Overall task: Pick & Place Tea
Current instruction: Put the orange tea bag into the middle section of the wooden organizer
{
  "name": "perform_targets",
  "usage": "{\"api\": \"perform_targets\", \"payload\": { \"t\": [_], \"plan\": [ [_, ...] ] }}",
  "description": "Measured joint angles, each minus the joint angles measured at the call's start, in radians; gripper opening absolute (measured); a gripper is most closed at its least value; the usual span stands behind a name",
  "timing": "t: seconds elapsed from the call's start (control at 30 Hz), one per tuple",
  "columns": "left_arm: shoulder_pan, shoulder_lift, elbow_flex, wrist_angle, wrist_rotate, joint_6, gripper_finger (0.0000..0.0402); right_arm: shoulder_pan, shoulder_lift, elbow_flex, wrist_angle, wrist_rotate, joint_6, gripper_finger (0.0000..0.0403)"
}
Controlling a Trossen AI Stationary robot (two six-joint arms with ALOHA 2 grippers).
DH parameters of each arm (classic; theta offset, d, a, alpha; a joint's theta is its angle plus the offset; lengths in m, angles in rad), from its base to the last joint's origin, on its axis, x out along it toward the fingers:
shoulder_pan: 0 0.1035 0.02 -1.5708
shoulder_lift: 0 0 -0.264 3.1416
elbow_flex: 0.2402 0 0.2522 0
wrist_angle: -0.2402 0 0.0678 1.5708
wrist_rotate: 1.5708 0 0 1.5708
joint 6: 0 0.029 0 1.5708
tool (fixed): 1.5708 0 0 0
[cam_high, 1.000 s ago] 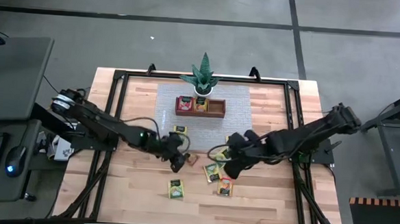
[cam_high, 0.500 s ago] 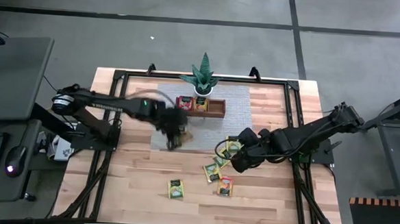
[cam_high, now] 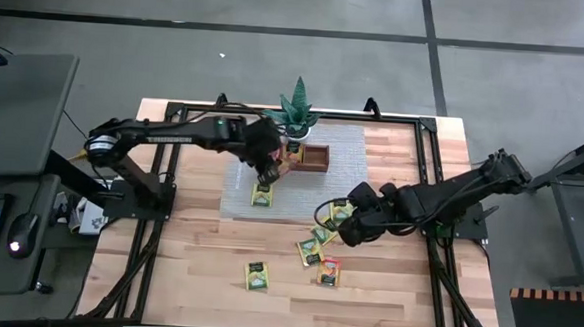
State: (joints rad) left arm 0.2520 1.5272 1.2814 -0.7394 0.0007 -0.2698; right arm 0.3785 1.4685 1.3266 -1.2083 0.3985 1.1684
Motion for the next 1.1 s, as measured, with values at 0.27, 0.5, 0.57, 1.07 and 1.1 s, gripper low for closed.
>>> {"api": "perform_targets", "payload": {
  "t": [0.27,0.5,0.57,1.07,1.1],
  "plan": [
    [0.002,0.171,0.193,-0.096,-0.169,0.227,0.0,-0.025,0.0,0.0,-0.003,0.019,-0.105,0.0],
    [0.003,0.289,0.35,-0.188,-0.259,0.341,0.0,-0.025,0.0,0.0,-0.002,0.019,-0.153,0.0],
    [0.003,0.32,0.377,-0.212,-0.265,0.359,0.0,-0.025,0.0,0.0,-0.002,0.019,-0.159,0.0],
    [0.003,0.422,0.448,-0.255,-0.313,0.431,0.0,-0.025,0.0,0.0,0.0,0.022,-0.183,0.0],
    [0.003,0.428,0.448,-0.255,-0.313,0.431,0.0,-0.025,0.0,0.0,0.0,0.022,-0.184,0.0]
  ]
}}
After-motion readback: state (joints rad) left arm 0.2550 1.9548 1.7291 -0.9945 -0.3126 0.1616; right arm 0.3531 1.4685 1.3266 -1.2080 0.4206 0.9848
